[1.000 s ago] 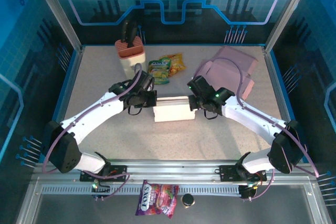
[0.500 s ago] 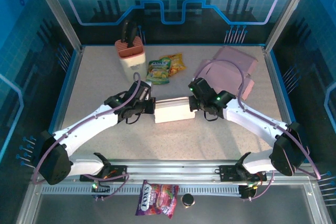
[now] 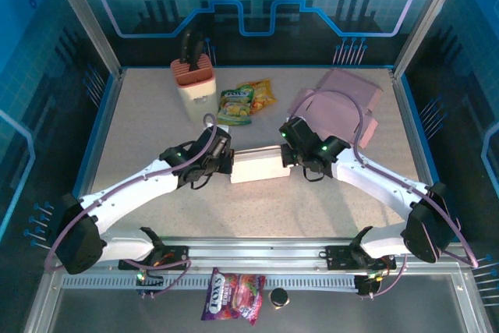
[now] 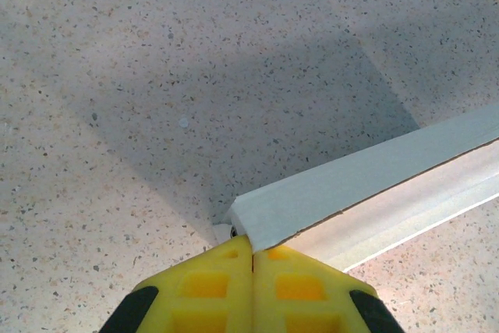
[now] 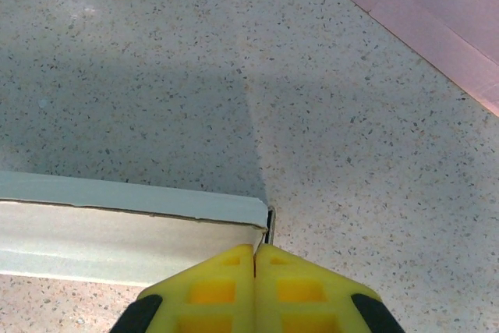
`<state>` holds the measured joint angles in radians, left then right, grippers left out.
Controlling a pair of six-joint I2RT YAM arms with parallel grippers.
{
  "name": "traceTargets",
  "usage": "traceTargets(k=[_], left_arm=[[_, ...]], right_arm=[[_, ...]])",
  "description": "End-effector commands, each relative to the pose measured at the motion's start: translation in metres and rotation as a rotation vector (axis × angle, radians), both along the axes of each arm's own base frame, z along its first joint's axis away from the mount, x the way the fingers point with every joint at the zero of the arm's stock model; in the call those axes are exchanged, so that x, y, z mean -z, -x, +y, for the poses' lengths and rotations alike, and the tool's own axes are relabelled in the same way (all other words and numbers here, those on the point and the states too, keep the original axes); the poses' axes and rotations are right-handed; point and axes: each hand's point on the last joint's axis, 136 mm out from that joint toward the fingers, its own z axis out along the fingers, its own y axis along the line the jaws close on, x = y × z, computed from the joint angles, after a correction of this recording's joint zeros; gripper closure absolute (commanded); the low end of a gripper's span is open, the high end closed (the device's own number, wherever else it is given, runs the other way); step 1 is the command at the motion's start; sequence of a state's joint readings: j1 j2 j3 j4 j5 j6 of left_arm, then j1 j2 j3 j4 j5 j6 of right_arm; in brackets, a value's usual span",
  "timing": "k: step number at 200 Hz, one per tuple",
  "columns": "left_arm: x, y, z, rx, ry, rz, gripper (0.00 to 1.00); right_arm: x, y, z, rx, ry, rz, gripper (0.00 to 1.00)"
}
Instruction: Fold the paper box
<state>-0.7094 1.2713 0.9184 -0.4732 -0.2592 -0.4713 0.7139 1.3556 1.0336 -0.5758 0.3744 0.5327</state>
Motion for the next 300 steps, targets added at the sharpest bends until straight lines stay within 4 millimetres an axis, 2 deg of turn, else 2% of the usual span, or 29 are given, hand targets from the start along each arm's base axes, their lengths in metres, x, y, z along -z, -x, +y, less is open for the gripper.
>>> traceTargets(k=[1,53,65,82,107,122,140,166,197,222,226,236,277,300], left_arm=[[0.042,0.034,-0.002,0.057,-0.058,0.143,1.00],[0.046,0.036,-0.004,-0.001,-0.034,0.168,1.00],[0.049,0.038,-0.003,-0.013,-0.043,0.172,1.00],[0.051,0.039,0.002,-0.038,-0.059,0.174,1.00],[0.051,0.041,0.007,-0.068,-0.068,0.162,1.00],[0.050,0.041,0.009,-0.079,-0.077,0.155,1.00],[0.049,0.041,0.011,-0.085,-0.084,0.149,1.00],[0.049,0.042,0.011,-0.088,-0.086,0.147,1.00],[0.049,0.043,0.008,-0.087,-0.086,0.147,1.00],[0.048,0.044,0.008,-0.089,-0.091,0.144,1.00],[0.048,0.044,0.008,-0.089,-0.092,0.143,1.00],[0.048,0.044,0.007,-0.088,-0.091,0.143,1.00],[0.047,0.044,0.006,-0.084,-0.096,0.139,1.00],[0.047,0.044,0.005,-0.081,-0.095,0.140,1.00]], right_arm=[[0.002,0.016,0.019,-0.065,-0.050,0.040,1.00],[0.001,0.020,0.022,-0.062,-0.065,0.076,1.00],[-0.001,0.021,0.021,-0.052,-0.068,0.087,0.97],[-0.007,0.026,0.019,-0.032,-0.079,0.107,0.88],[-0.015,0.035,0.014,0.037,-0.178,0.183,0.65],[-0.021,0.042,0.015,0.081,-0.268,0.242,0.55],[-0.033,0.046,0.017,0.145,-0.405,0.289,0.46],[-0.048,0.043,0.013,0.286,-0.633,0.334,0.38],[-0.046,0.039,0.004,0.479,-0.838,0.423,0.35],[-0.047,0.030,0.001,0.565,-0.990,0.441,0.34],[-0.037,0.033,0.000,0.590,-0.996,0.464,0.34],[-0.031,0.033,0.000,0.623,-1.028,0.494,0.34],[-0.009,0.040,-0.004,0.688,-1.060,0.533,0.35],[-0.003,0.036,-0.007,0.706,-1.084,0.520,0.38]])
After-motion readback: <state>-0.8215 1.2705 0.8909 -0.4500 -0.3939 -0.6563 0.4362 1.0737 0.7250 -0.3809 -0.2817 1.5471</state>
